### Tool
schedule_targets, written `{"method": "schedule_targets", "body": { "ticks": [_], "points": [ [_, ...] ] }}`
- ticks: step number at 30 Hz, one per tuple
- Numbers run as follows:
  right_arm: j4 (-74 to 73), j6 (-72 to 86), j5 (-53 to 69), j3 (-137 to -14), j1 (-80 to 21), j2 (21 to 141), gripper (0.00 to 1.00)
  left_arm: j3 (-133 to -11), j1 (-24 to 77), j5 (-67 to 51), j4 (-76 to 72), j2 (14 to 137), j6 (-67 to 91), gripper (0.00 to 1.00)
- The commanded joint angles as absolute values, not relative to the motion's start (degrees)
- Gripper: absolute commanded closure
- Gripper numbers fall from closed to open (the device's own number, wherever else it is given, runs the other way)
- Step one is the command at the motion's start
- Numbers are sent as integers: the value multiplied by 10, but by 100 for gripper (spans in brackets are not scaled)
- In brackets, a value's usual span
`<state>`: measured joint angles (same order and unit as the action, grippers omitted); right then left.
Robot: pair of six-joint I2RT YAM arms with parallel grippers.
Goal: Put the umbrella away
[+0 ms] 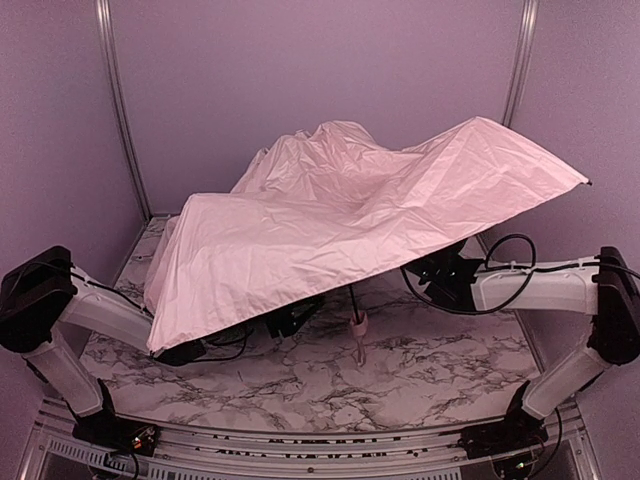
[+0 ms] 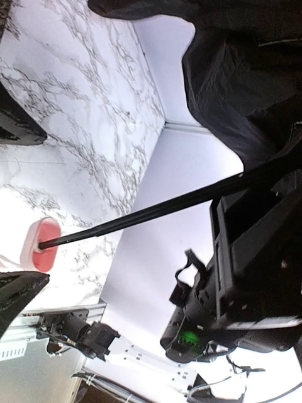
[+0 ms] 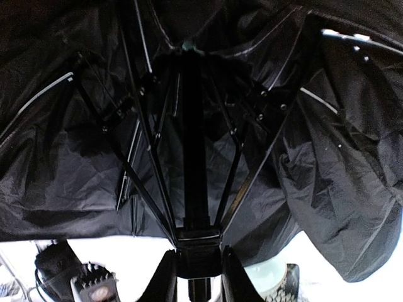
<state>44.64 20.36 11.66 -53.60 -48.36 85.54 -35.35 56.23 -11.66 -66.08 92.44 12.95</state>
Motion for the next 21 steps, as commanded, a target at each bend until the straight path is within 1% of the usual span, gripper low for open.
{"method": "schedule_targets", "body": {
  "ticks": [1,5,8,12,16,19,21],
  "points": [
    [562,211,91,-532,-488,823,100,-359,569,-173,-791,958,155,26],
    [559,193,87,-528,-491,817,100,-382,567,-200,-829,1002,175,19],
    [563,181,80,-512,-491,805,100,-408,565,-251,-820,1023,172,15],
    [596,190,79,-480,-486,786,100,-410,556,-254,-802,1037,164,14],
    [673,220,100,-464,-486,773,100,-393,553,-229,-779,1037,143,15],
    [722,241,112,-466,-486,767,100,-364,550,-203,-764,1005,126,15],
    [747,256,116,-470,-486,767,100,-351,546,-178,-709,964,106,16]
  ]
}}
